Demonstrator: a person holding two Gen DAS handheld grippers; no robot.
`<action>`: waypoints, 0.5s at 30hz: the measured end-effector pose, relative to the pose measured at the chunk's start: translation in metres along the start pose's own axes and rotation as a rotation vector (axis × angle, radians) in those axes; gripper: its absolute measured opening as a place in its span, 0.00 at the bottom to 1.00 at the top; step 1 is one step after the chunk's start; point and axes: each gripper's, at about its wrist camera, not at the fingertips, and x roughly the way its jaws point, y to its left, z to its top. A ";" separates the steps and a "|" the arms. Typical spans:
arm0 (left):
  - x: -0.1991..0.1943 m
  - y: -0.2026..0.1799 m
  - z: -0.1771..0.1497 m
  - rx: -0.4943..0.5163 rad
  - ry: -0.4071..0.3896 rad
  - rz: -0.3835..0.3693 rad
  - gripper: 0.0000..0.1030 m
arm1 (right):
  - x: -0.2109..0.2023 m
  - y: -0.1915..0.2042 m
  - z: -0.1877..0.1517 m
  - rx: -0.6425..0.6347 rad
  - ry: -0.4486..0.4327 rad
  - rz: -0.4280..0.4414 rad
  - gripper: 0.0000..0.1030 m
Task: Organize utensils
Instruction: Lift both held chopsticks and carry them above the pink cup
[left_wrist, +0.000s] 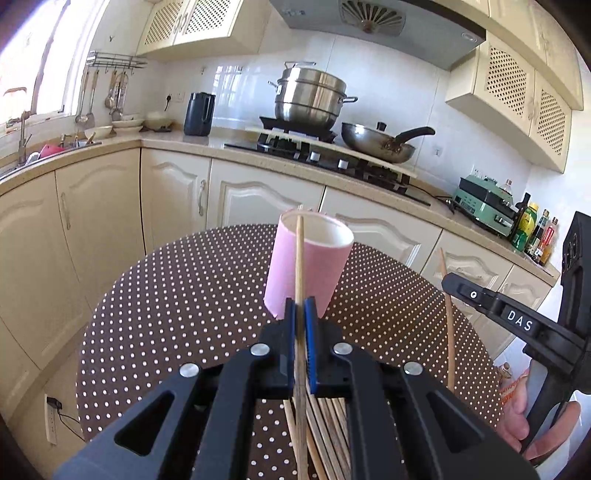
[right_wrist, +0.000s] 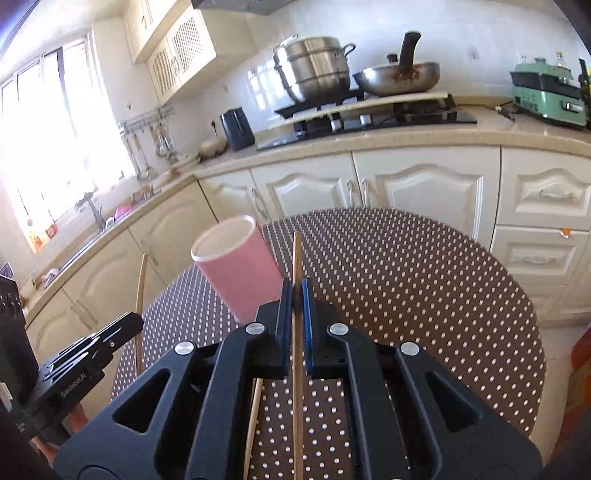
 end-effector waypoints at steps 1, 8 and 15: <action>-0.001 -0.002 0.002 0.006 -0.008 0.004 0.06 | -0.002 0.001 0.003 -0.004 -0.015 -0.004 0.05; -0.015 -0.009 0.014 0.026 -0.074 0.030 0.06 | -0.012 0.005 0.018 -0.001 -0.076 -0.018 0.05; -0.032 -0.010 0.026 0.038 -0.150 0.069 0.06 | -0.016 0.012 0.025 -0.020 -0.111 -0.013 0.05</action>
